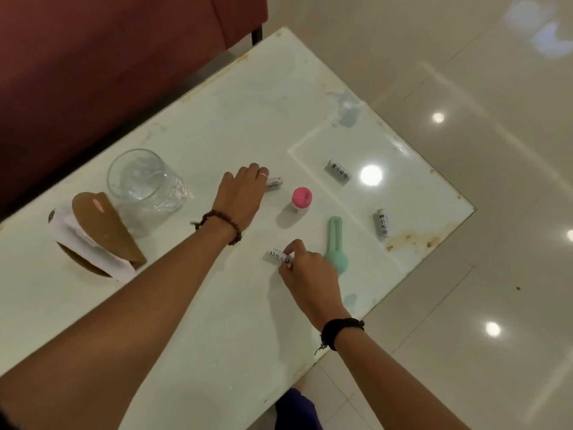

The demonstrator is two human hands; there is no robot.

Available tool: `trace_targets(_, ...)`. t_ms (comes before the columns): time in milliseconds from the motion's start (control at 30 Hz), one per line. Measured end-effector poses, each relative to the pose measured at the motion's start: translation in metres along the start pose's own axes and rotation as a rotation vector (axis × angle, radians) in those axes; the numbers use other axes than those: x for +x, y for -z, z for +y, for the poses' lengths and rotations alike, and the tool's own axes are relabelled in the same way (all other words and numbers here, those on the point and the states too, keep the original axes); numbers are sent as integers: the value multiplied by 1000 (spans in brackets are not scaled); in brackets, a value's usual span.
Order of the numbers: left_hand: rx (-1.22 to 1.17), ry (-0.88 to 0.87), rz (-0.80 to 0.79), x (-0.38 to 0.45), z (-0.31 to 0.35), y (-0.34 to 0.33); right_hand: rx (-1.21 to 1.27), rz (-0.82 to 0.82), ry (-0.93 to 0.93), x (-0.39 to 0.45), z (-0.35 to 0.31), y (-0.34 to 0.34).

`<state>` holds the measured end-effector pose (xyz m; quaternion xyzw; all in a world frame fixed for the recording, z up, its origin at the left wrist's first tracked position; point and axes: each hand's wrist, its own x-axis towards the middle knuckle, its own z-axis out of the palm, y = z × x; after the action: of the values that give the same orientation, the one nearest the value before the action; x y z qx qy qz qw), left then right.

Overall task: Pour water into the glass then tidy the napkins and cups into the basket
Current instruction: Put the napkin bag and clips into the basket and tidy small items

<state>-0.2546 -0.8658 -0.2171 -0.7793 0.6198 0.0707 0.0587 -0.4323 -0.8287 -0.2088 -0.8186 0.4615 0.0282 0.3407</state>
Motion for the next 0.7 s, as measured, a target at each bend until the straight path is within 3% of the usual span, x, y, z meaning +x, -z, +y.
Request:
trace_targets(233,-875,448,165,-110,-26,9,471,-117,-67,-24,-42,-10)
trace_targets(433,-1169,745,319,-231,-67,24,714,-236,27,-57,-111,-45)
trace_targets(700,-1378,1005,507,-412,-151,28,644,-372,263,-139,-269,-145)
